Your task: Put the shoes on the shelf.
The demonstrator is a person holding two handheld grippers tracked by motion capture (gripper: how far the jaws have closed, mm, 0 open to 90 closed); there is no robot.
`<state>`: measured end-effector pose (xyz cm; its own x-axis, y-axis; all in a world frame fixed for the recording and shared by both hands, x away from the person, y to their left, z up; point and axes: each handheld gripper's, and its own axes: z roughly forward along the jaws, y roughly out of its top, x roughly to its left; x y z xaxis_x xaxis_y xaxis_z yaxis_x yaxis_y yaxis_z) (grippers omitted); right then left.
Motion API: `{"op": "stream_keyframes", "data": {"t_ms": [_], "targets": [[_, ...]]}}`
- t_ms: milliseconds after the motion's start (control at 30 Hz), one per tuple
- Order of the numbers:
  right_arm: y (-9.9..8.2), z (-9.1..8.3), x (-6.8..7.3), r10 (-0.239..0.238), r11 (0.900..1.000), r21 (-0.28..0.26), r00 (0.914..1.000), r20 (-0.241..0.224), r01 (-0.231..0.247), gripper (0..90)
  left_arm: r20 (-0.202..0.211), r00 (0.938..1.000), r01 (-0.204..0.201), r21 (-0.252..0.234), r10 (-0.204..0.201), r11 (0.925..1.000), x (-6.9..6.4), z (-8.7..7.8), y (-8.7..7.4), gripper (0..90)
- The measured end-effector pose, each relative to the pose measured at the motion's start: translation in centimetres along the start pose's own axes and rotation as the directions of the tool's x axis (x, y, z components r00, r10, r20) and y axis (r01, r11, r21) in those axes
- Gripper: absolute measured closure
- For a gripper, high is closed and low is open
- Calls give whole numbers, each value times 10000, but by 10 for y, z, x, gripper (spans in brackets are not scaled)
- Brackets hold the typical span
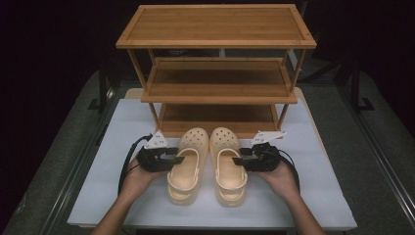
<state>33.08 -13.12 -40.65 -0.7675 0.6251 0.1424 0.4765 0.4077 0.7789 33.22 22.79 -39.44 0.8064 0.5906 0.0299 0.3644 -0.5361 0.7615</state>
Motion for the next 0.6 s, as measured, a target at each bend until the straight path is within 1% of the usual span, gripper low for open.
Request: {"op": "stream_keyframes", "data": {"t_ms": [67,100,167,267,300,367,400,433,533,600], "targets": [[-1,-4,-3,22,10000,-93,10000,57,-22,606,-53,9999,113,-20,-113,9999,2,-2,0,680],[-1,-6,-4,11,9999,-148,9999,135,-9,631,-121,9999,107,-2,-107,9999,3,-4,0,696],[-2,-10,-6,-11,9996,-276,9997,228,17,667,-303,9995,82,-44,-84,10000,4,-6,0,727],[-2,-14,-8,-49,9994,-332,9989,464,65,715,-637,9980,-49,-156,39,9999,4,-10,1,764],[-2,-15,-9,-107,9992,-374,9983,569,128,733,-727,9973,-35,-198,21,9998,4,-11,1,775],[-1,-17,-8,-191,9987,-453,9968,780,227,760,-855,9963,-71,-211,53,9998,6,-15,1,796],[-1,-19,-8,-217,9985,-478,9961,853,258,770,-895,9960,-15,-283,-11,9996,6,-16,1,804],[-1,-20,-9,-215,9984,-502,9959,875,260,779,-974,9952,-90,-271,63,9996,7,-18,1,812],[-1,-25,-10,-222,9978,-598,9944,1030,284,806,-986,9951,-10,-216,-12,9998,9,-22,1,833],[-1,-28,-12,-145,9978,-626,9944,1045,212,817,-884,9959,168,-356,-199,9992,10,-22,0,835]]}}
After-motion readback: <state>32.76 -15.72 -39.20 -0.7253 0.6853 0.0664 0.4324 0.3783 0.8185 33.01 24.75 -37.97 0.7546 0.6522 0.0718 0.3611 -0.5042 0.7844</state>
